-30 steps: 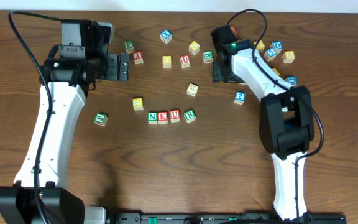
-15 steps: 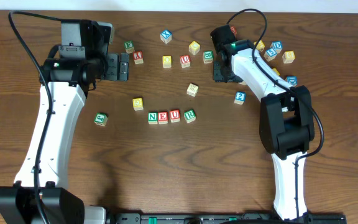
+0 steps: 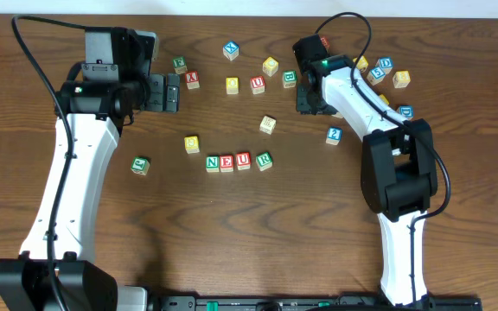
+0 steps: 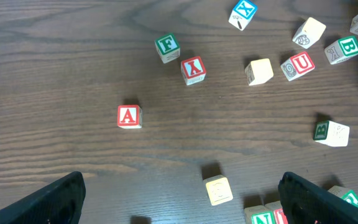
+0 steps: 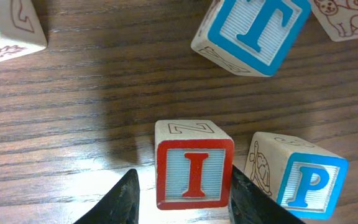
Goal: Spell out NEURIPS
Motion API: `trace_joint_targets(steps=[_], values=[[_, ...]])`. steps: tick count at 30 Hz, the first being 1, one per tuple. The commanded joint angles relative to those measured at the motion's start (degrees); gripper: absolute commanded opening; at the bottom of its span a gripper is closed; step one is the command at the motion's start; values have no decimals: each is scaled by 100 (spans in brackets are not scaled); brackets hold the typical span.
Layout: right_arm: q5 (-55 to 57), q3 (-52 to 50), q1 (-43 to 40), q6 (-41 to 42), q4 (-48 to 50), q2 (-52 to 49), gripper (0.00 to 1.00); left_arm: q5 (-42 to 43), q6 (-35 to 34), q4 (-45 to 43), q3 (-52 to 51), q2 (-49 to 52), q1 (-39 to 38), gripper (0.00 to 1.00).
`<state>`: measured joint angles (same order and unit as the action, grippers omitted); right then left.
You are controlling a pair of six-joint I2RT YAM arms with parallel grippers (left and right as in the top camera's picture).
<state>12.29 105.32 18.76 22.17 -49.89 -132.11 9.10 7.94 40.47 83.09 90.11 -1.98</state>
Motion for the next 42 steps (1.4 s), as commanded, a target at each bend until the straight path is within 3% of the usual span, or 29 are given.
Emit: trace_joint_targets(steps=[1,5,42], values=[[-129,63,-35,-208,22,-44,37,35,61,2,146,-24,20,97],[-264,63,-35,-254,63,-44,33,35,61,2,146,-24,20,98],[-667,63,-31,-575,273,-44,27,35,61,2,146,-24,20,98]])
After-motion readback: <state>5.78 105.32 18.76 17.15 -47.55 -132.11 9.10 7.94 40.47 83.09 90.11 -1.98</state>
